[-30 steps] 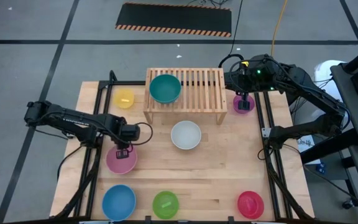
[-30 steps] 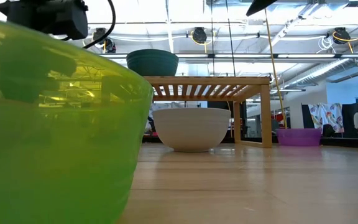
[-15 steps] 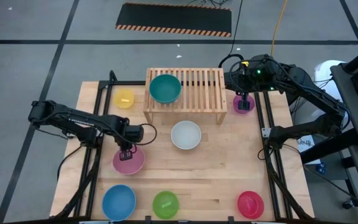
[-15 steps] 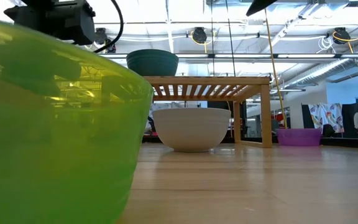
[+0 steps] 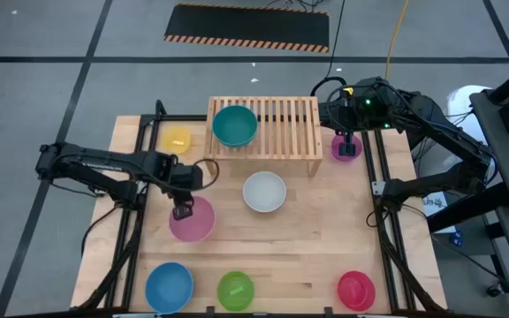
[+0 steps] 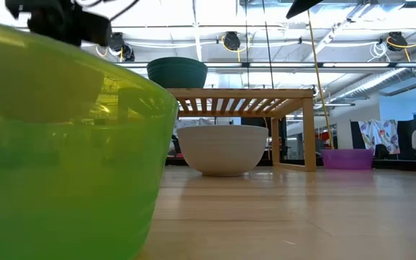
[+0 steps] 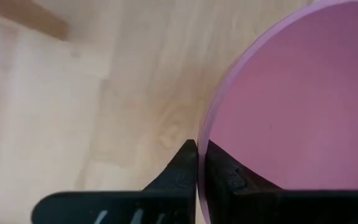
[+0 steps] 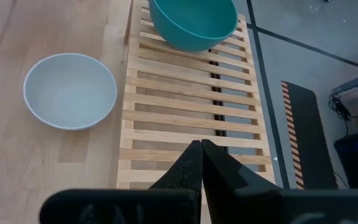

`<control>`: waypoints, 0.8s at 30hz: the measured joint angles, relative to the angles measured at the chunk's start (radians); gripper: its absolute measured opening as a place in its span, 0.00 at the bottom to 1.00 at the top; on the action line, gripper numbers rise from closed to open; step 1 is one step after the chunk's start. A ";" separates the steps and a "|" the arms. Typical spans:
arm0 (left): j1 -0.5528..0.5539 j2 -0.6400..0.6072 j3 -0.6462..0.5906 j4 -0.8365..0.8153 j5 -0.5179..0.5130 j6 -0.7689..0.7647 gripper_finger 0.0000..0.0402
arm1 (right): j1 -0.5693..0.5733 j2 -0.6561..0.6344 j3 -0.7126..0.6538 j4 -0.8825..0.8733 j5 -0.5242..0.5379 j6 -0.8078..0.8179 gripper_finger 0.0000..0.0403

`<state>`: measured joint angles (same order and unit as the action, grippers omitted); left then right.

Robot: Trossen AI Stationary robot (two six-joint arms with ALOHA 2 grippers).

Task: Place and stack bowls onto a shelf
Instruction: Stack the pink bowl on top of the green bowl on the shelf

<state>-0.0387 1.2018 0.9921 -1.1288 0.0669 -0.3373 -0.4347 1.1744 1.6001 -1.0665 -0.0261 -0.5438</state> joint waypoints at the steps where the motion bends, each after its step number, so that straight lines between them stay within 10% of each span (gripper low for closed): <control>1: 0.000 0.001 0.042 -0.063 -0.017 0.000 0.03 | 0.000 0.000 0.000 0.000 0.000 0.000 0.00; 12: 0.061 0.025 0.545 -0.431 -0.181 0.061 0.03 | 0.000 0.000 0.000 0.000 0.006 -0.022 0.00; 24: 0.319 0.197 0.955 -0.428 -0.322 0.262 0.02 | 0.000 0.000 0.000 0.000 0.006 -0.028 0.00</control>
<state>0.2805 1.3989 1.9475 -1.5566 -0.2549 -0.0749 -0.4347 1.1742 1.6001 -1.0668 -0.0200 -0.5721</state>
